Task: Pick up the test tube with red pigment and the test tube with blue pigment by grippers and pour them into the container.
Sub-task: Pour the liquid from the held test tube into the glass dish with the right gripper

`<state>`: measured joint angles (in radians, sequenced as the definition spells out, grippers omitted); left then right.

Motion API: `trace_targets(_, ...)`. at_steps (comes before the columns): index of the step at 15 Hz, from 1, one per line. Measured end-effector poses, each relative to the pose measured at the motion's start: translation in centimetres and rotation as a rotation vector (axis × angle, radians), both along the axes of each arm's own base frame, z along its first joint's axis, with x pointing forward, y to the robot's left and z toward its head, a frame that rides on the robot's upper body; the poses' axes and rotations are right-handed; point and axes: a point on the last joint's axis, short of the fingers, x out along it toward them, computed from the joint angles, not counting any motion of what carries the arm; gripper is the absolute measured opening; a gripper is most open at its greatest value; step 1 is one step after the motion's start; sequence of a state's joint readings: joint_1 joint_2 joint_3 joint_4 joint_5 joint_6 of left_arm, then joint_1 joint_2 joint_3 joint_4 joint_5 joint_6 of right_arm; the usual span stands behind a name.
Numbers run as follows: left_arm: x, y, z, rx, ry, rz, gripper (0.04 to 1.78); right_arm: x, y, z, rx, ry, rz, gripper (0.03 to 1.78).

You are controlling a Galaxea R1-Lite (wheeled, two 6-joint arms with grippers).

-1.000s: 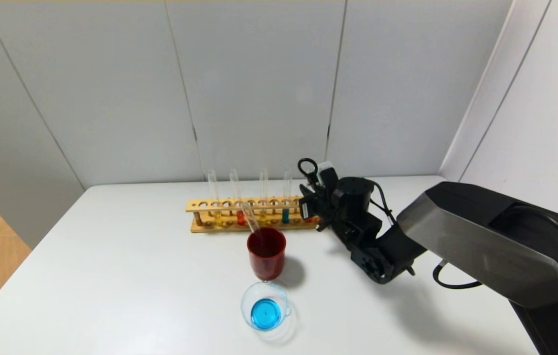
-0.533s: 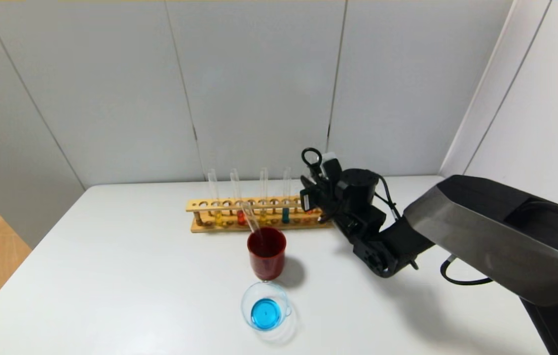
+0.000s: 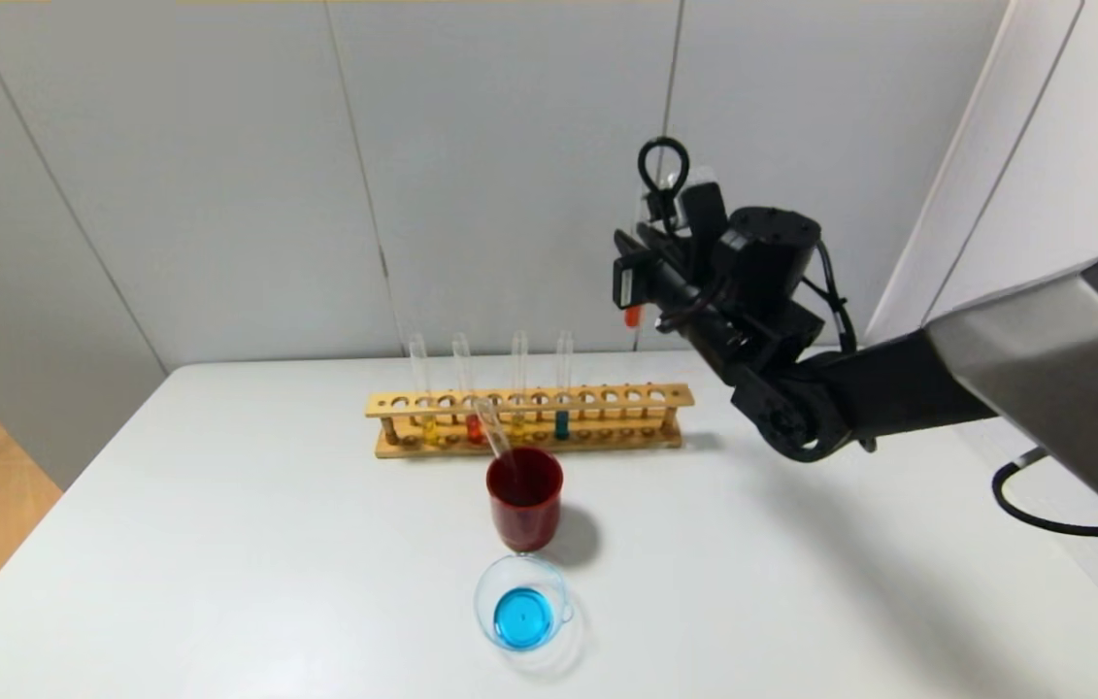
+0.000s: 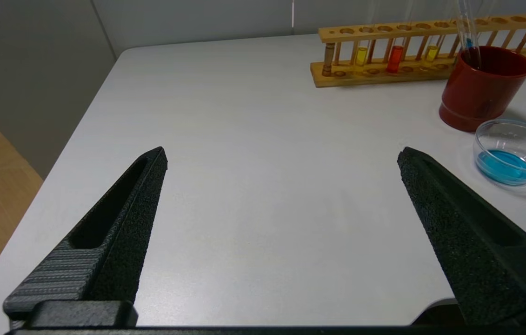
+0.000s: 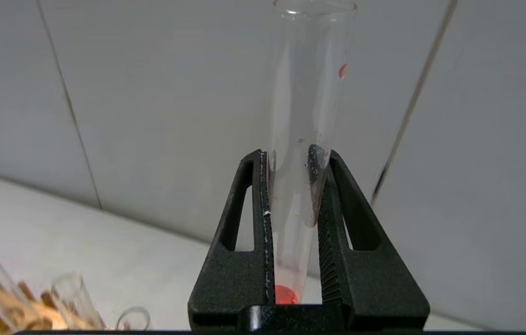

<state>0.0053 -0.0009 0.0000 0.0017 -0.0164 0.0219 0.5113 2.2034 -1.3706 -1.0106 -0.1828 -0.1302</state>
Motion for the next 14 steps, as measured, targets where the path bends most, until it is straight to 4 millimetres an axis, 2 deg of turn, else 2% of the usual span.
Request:
trace_targets(3,0.0,0.0,0.0,0.001,0.000,0.000,1.75,-1.5,-0.9,3.5,0.009,-0.061,-0.011,0.35)
trace_targets(7,0.0,0.0,0.0,0.001,0.000,0.000,1.75,-5.2,-2.8,5.2,-0.044,-0.064,-0.016,0.35)
trace_targets(9,0.0,0.0,0.0,0.000,0.000,0.000,1.75,-8.0,-4.0,4.4,-0.114,-0.029,-0.004,0.35)
trace_targets(14,0.0,0.0,0.0,0.000,0.000,0.000,1.75,-14.5,-6.7,0.3,-0.287,0.058,0.030,0.35)
